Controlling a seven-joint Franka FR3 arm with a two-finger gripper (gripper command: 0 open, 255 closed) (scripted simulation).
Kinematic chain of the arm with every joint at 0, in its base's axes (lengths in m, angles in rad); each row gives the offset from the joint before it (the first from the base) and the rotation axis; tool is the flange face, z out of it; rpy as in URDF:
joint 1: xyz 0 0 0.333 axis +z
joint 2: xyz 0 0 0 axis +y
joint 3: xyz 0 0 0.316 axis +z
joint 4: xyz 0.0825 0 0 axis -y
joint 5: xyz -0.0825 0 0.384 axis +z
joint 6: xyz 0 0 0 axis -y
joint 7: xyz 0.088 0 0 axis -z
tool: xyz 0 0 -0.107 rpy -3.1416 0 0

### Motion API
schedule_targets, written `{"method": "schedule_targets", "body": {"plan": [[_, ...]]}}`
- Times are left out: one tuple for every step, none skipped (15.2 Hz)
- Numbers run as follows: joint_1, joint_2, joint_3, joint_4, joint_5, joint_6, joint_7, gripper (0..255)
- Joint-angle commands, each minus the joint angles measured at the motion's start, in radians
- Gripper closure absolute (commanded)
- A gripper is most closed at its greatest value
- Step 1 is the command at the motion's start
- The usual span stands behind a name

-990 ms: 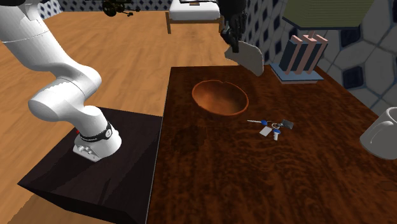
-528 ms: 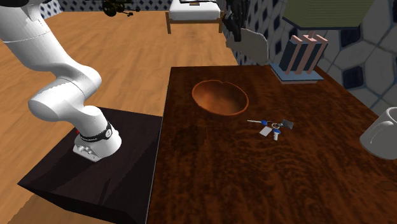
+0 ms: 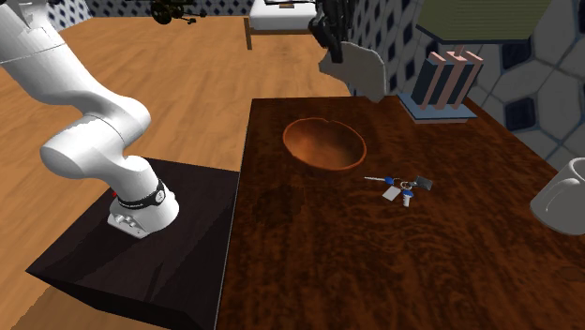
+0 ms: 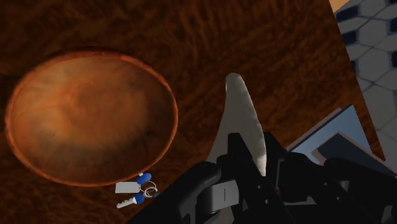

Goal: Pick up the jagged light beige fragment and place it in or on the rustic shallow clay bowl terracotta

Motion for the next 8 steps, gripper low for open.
{"method": "schedule_targets", "body": {"plan": [[-0.016,-0.035,-0.033,-0.041,0.014,0.000,-0.052,255],[-0.023,-0.054,-0.049,-0.059,0.020,-0.004,-0.077,255],[-0.030,-0.071,-0.066,-0.076,0.024,-0.008,-0.101,255],[-0.037,-0.088,-0.083,-0.092,0.028,-0.013,-0.126,255],[-0.045,-0.104,-0.100,-0.106,0.031,-0.018,-0.150,255],[-0.052,-0.119,-0.119,-0.120,0.033,-0.024,-0.176,255],[-0.052,-0.123,-0.119,-0.137,0.034,-0.011,-0.178,255],[-0.051,-0.127,-0.118,-0.154,0.035,0.003,-0.180,255]]}}
